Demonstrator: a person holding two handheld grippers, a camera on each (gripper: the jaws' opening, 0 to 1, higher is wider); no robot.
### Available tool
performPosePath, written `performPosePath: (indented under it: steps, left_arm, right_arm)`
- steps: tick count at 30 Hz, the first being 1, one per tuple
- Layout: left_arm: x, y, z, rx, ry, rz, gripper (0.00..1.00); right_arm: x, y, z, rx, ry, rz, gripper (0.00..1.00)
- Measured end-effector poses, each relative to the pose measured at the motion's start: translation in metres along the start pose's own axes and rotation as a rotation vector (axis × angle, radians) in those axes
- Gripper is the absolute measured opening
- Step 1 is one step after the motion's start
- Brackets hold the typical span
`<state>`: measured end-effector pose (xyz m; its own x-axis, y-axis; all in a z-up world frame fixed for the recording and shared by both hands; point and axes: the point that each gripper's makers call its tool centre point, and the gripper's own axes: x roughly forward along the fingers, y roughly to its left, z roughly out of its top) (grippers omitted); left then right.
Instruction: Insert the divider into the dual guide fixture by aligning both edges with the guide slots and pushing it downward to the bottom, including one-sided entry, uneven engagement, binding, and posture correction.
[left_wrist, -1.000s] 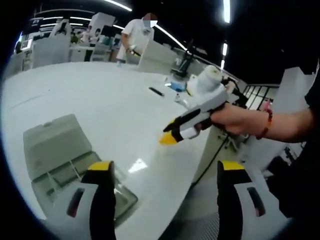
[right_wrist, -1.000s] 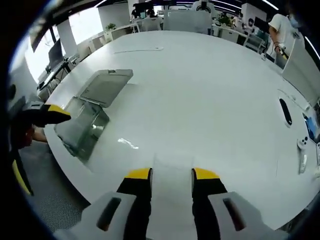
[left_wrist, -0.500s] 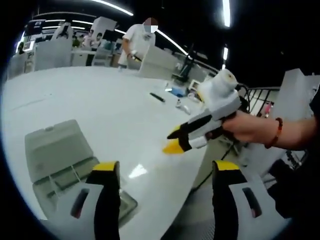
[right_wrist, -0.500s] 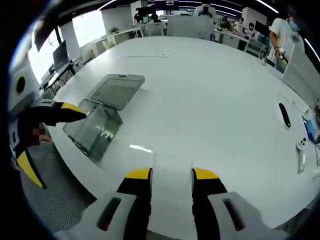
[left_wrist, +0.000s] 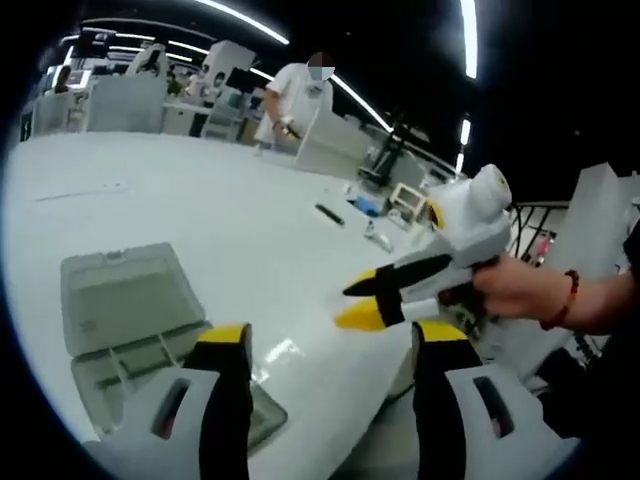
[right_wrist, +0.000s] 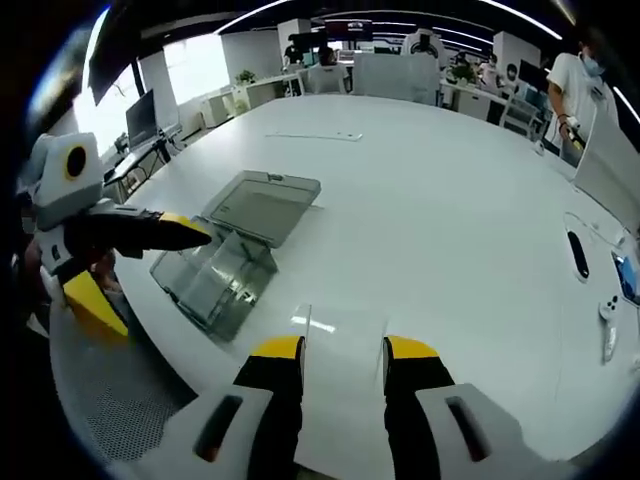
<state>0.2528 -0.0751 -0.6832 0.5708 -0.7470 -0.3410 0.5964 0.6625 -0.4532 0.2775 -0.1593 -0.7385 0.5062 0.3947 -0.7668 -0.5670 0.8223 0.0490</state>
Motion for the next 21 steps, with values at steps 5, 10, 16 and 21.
performPosePath:
  steps: [5,10,16,21]
  left_arm:
    - [-0.001,0.006,-0.001,-0.048,-0.013,0.02,0.53]
    - [-0.003,0.005,-0.002,-0.06,-0.012,0.024,0.5]
    - [-0.005,0.014,0.0,-0.128,-0.033,0.041,0.41]
    - [-0.006,0.016,-0.005,-0.166,-0.026,0.048,0.32]
  right_arm:
    - [0.0,0.013,0.006,-0.019,-0.019,0.024,0.27]
    - [0.002,0.022,0.008,-0.02,-0.031,0.056,0.27]
    - [0.001,0.032,0.013,-0.059,-0.043,0.071,0.27]
    - [-0.002,0.041,0.02,-0.084,-0.066,0.088,0.27]
